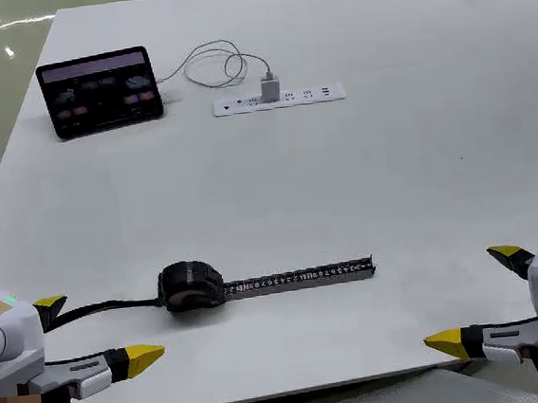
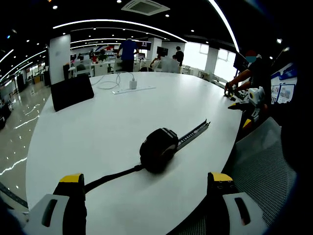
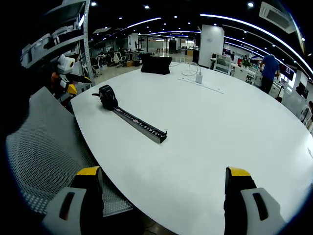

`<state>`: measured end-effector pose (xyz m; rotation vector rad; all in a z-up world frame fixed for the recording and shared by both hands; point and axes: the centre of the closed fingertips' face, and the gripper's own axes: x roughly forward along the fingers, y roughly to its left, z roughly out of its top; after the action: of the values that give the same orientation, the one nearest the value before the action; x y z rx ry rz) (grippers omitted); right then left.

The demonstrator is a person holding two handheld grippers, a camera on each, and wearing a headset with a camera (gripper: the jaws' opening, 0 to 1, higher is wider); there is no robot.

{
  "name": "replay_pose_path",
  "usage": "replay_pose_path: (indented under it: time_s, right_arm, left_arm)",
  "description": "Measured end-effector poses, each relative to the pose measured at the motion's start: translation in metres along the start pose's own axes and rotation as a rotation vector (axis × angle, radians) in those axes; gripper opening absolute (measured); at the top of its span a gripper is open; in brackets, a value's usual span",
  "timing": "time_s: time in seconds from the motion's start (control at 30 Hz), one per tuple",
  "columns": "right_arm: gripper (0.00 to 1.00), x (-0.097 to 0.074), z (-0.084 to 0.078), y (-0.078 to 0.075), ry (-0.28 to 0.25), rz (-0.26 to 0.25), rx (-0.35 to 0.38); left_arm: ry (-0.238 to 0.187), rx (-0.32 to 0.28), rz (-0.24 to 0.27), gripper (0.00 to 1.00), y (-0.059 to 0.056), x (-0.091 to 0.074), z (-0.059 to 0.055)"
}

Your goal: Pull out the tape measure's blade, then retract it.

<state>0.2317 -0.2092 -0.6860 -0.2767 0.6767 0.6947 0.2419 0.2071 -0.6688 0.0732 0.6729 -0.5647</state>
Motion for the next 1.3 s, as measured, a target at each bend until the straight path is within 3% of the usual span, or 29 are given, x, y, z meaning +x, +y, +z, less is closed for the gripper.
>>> replay_pose_path:
  time_s: [0.2, 0.33, 0.4, 0.6, 0.77, 0.87, 1.07, 1.3]
  right_arm:
    - [1.0, 0.002, 0.002, 0.001, 0.006, 0.003, -0.012]
    - [1.0, 0.004, 0.005, 0.0, 0.005, 0.007, -0.012]
    - [1.0, 0.006, 0.009, 0.001, 0.009, 0.014, -0.021]
    - [1.0, 0.014, 0.015, 0.0, 0.017, 0.025, -0.05]
    - [1.0, 0.021, 0.017, -0.001, 0.033, 0.046, -0.091]
    - [0.95, 0.024, 0.015, 0.0, 0.057, 0.065, -0.132]
    - [0.99, 0.033, 0.02, -0.002, 0.068, 0.083, -0.139]
    - [1.0, 0.044, 0.023, -0.003, 0.1, 0.129, -0.175]
  left_arm:
    - [0.009, 0.007, 0.007, 1.0, 0.002, 0.002, 0.003]
    - [0.0, 0.013, 0.013, 1.0, 0.002, 0.006, 0.013]
    - [0.021, 0.02, 0.015, 1.0, -0.001, 0.011, 0.015]
    - [0.031, 0.02, -0.006, 1.0, -0.016, 0.028, 0.025]
    - [0.021, 0.005, -0.027, 1.0, -0.031, 0.045, 0.035]
    - [0.039, -0.019, -0.023, 1.0, -0.033, 0.058, 0.035]
    - [0.062, -0.017, 0.004, 1.0, -0.038, 0.078, 0.036]
    - [0.095, -0.015, 0.085, 1.0, -0.033, 0.094, 0.027]
